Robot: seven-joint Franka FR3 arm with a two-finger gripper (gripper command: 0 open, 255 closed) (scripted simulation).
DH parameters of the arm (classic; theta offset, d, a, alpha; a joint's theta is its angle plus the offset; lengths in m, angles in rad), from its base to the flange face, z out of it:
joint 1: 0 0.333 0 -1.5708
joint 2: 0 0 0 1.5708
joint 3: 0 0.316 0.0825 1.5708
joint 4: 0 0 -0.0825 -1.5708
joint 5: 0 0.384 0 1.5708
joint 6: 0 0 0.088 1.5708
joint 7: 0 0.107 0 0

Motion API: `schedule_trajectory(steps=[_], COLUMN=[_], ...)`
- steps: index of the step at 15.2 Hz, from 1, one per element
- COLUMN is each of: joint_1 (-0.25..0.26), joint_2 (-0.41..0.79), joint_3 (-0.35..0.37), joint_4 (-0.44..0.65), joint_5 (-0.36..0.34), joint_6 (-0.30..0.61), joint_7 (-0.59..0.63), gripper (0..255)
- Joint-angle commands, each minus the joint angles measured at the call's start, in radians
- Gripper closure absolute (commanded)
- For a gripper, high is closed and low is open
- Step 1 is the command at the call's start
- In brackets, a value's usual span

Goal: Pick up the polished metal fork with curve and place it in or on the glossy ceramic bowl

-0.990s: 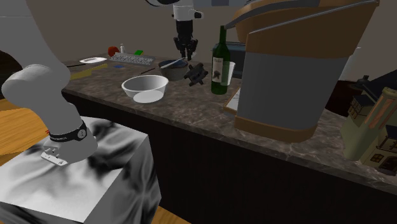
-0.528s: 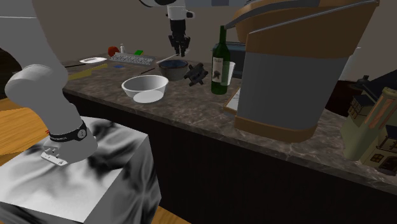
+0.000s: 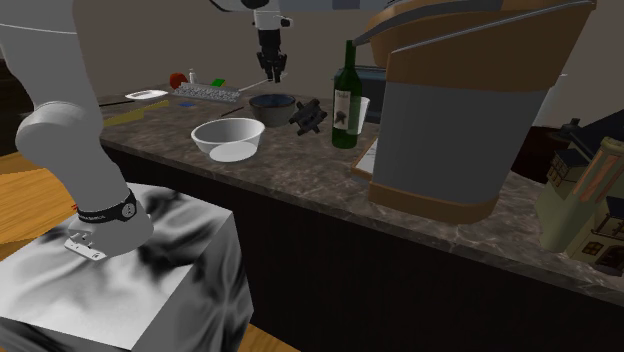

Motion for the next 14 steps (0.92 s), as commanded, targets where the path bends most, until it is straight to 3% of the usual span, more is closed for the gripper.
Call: schedule_trajectory(steps=[1, 14], joint_1=[0.035, 0.047], joint_2=[0.048, 0.088], joint_3=[0.016, 0.013], joint_4=[0.06, -0.051], joint_5=[-0.026, -0.049], joint_6=[-0.017, 0.13], joint_7=[0.054, 0.081], gripper=[255, 255])
